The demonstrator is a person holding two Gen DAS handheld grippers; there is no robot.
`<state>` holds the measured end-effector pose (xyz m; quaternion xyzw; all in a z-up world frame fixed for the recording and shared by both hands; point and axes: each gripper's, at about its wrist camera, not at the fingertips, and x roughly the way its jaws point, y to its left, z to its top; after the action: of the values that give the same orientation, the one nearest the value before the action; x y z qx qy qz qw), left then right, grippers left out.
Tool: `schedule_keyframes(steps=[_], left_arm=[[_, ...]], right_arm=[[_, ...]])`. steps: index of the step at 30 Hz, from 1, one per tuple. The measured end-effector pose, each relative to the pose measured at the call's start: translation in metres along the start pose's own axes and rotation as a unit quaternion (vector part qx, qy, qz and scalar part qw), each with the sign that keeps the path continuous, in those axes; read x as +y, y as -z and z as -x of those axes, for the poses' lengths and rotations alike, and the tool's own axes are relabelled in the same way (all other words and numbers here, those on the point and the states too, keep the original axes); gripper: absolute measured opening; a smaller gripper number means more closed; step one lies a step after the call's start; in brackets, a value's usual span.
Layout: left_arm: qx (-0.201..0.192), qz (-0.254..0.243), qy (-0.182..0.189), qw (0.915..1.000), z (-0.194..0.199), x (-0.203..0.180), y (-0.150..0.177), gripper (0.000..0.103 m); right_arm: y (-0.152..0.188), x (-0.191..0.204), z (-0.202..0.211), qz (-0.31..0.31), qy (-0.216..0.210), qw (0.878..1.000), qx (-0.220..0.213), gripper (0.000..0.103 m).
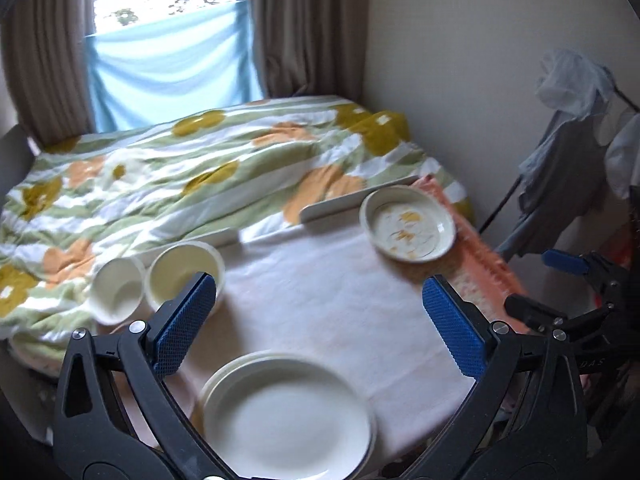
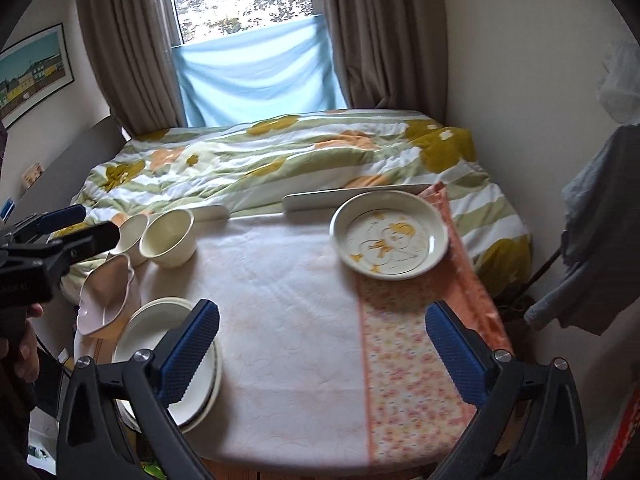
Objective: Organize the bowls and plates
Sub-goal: 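Open both grippers and move them to the small duck-print plate, then grasp the duck-print plate rim with both grippers and lift it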
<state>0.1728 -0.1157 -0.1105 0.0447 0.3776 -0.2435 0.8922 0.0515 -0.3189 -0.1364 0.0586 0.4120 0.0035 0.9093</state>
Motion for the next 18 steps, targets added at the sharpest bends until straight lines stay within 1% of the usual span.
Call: schedule_keyframes(steps=[1,2,4,5,6,7,9,11,13,14,15,17,18], left_arm=[[0.003,-0.003,0.018,0.9998,-0.010,-0.006,-0.014,0.103],[0.009,-0.007,0.034,0.9993,-0.021,-0.011,-0.027,0.103],[0.026,-0.017,0.060,0.9977,-0.051,-0.020,-0.052,0.103],[0.037,-0.020,0.069,0.9967,-0.065,-0.028,-0.062,0.103],[0.048,-0.020,0.080,0.9954,-0.080,-0.032,-0.069,0.103],[0.062,-0.016,0.091,0.9938,-0.099,-0.034,-0.075,0.103],[0.091,-0.010,0.104,0.9904,-0.138,-0.038,-0.080,0.102],[0.122,-0.012,0.100,0.9874,-0.182,-0.043,-0.080,0.097],[0.148,-0.022,0.098,0.9838,-0.224,-0.045,-0.076,0.084],[0.163,-0.026,0.098,0.9815,-0.244,-0.046,-0.073,0.081],[0.174,-0.030,0.097,0.9795,-0.261,-0.044,-0.070,0.077],[0.197,-0.035,0.091,0.9755,-0.300,-0.042,-0.065,0.071],[0.207,-0.034,0.091,0.9736,-0.314,-0.041,-0.063,0.060]], right_arm=[[-0.008,-0.011,0.001,0.003,-0.004,1.000,0.020,0.103],[-0.016,-0.021,0.001,0.004,0.004,1.000,0.027,0.103],[-0.030,-0.043,0.001,-0.010,0.038,0.999,0.009,0.103],[-0.035,-0.056,-0.003,-0.030,0.039,0.999,0.000,0.103],[-0.038,-0.070,-0.011,-0.057,0.024,0.998,0.001,0.103],[-0.040,-0.083,-0.022,-0.087,0.004,0.996,0.011,0.103],[-0.037,-0.105,-0.052,-0.135,-0.013,0.990,0.033,0.102],[-0.032,-0.116,-0.082,-0.156,-0.023,0.986,0.045,0.094],[-0.025,-0.125,-0.112,-0.184,-0.032,0.980,0.061,0.076],[-0.022,-0.131,-0.125,-0.203,-0.036,0.976,0.067,0.072],[-0.018,-0.137,-0.138,-0.224,-0.038,0.971,0.070,0.070],[-0.012,-0.148,-0.160,-0.258,-0.038,0.962,0.078,0.063],[-0.010,-0.152,-0.169,-0.269,-0.035,0.959,0.082,0.060]])
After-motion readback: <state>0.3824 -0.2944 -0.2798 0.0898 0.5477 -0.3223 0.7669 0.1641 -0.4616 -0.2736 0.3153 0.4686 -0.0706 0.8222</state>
